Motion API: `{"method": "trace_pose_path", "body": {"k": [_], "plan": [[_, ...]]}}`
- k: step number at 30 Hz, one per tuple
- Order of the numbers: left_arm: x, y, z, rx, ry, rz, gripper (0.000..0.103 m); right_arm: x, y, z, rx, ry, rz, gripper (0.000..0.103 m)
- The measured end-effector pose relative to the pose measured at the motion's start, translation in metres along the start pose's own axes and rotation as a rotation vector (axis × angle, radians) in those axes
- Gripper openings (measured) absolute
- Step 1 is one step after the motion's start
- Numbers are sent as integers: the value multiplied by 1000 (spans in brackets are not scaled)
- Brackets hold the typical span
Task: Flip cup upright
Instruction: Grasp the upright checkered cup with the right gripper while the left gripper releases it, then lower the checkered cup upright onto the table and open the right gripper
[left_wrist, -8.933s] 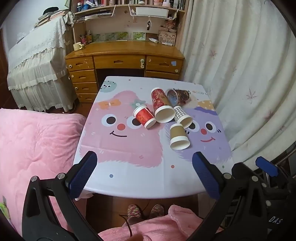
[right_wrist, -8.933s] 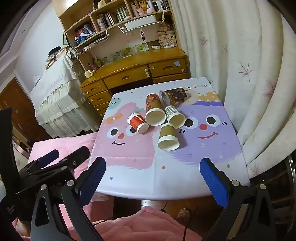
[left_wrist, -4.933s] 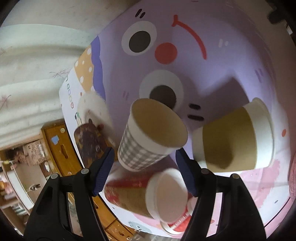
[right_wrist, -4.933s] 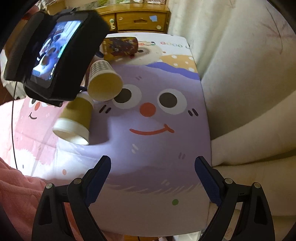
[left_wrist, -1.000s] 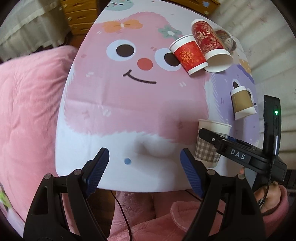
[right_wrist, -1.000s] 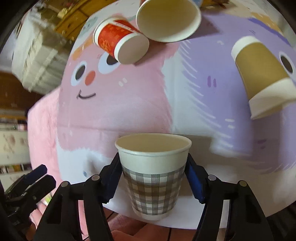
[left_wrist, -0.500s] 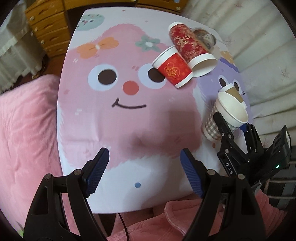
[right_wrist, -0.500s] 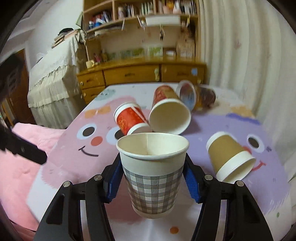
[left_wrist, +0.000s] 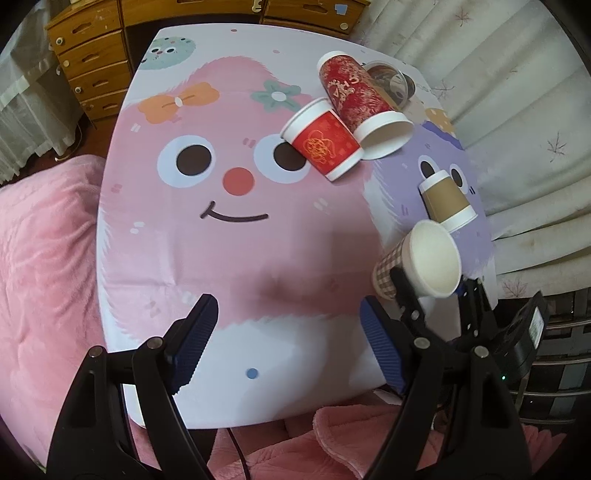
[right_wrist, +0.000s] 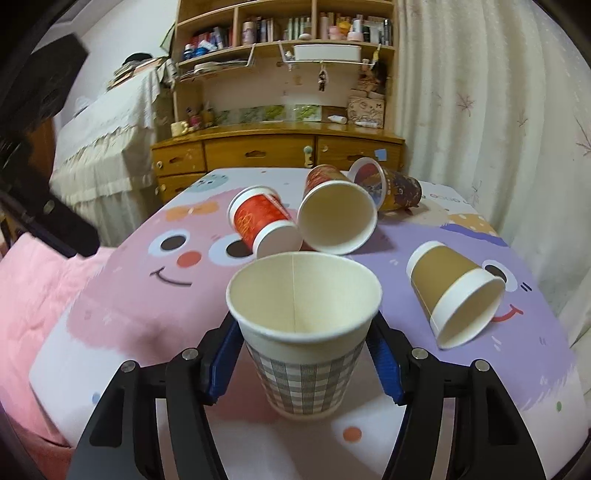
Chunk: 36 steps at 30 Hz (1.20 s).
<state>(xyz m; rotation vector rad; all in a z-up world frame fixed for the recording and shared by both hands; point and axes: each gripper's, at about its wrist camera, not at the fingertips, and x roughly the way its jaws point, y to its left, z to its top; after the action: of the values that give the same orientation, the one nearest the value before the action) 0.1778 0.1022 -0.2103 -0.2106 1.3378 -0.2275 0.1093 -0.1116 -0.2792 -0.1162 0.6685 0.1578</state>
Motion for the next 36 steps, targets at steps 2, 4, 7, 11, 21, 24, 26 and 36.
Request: {"method": "trace_pose_path", "body": {"k": [2, 4, 7, 11, 21, 24, 26, 36], "plan": [[0, -6, -3, -4, 3, 4, 77, -4, -2, -5, -9, 33, 18, 66], [0, -13, -7, -5, -1, 10, 77, -6, -5, -10, -11, 83, 48, 75], [-2, -22, -15, -20, -4, 23, 77, -11, -15, -12, -2, 147, 125, 88], [-9, -35, -35, -98, 3, 31, 77, -29, -32, -6, -5, 229, 239, 97], [-50, -86, -90, -226, -118, 125, 77, -84, -88, 15, 0, 513, 246, 103], [-73, -106, -98, -207, -152, 153, 77, -103, -102, 24, 71, 607, 284, 103], [-90, -119, -101, -174, -176, 185, 77, -121, -108, 32, 133, 646, 301, 103], [-179, -176, -120, -57, -418, 275, 84, -211, -109, 80, 264, 585, 278, 103]]}}
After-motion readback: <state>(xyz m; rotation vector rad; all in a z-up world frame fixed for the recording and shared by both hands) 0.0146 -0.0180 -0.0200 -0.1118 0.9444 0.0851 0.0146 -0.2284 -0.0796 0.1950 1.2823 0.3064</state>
